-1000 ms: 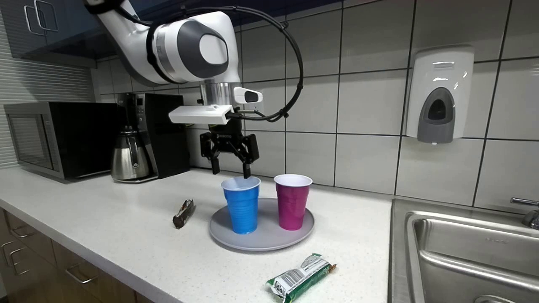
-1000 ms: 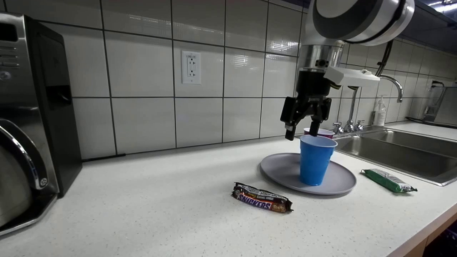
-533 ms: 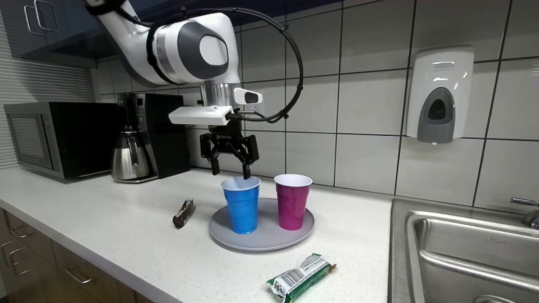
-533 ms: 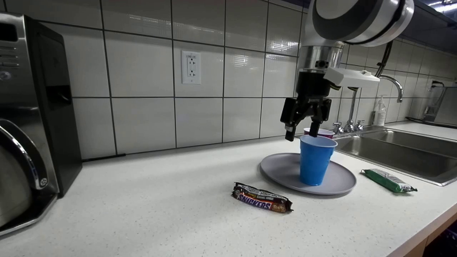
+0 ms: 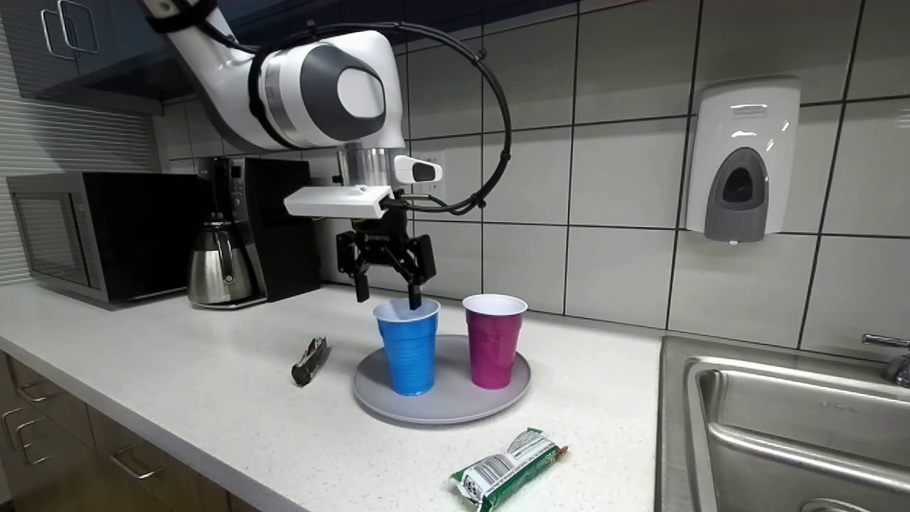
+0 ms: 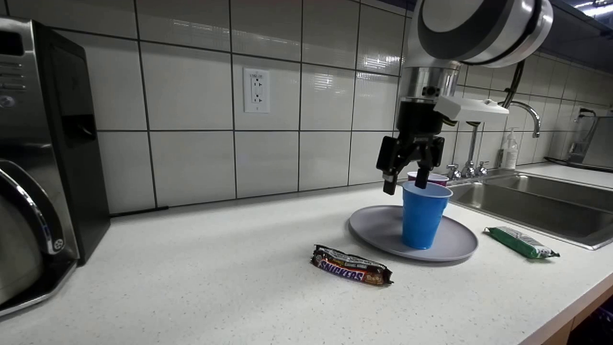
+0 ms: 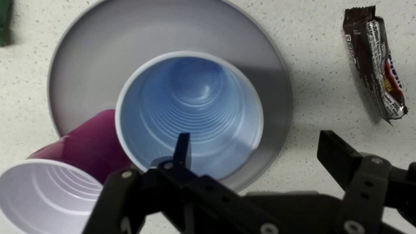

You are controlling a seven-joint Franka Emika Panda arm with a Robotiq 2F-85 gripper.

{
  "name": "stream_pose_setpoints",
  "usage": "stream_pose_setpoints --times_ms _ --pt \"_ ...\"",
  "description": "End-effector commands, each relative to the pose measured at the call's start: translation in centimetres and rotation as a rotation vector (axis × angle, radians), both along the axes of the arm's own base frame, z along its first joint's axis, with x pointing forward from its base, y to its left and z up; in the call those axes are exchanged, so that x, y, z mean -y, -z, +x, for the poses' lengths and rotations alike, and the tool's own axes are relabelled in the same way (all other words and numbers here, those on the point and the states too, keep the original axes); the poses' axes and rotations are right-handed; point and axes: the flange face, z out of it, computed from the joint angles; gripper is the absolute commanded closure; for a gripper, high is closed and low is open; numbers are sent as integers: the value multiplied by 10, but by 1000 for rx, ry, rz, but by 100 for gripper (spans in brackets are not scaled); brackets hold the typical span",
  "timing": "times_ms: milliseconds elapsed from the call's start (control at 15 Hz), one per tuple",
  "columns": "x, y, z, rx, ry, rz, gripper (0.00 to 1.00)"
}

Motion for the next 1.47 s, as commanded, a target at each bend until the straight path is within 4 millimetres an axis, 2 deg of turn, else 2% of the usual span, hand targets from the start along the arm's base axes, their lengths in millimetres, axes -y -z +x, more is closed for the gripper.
stream_pose_setpoints --times_ms 0,400,467,533,1133,1400 --pt "1 8 -2 -5 13 -12 0" --pt "0 15 -1 -13 19 -12 0" --pt "0 15 0 -10 19 -10 25" --pt "0 14 0 -7 20 -11 26" --pt "-2 4 -6 16 24 -23 97" --pt "-7 -9 -10 41 24 -38 100"
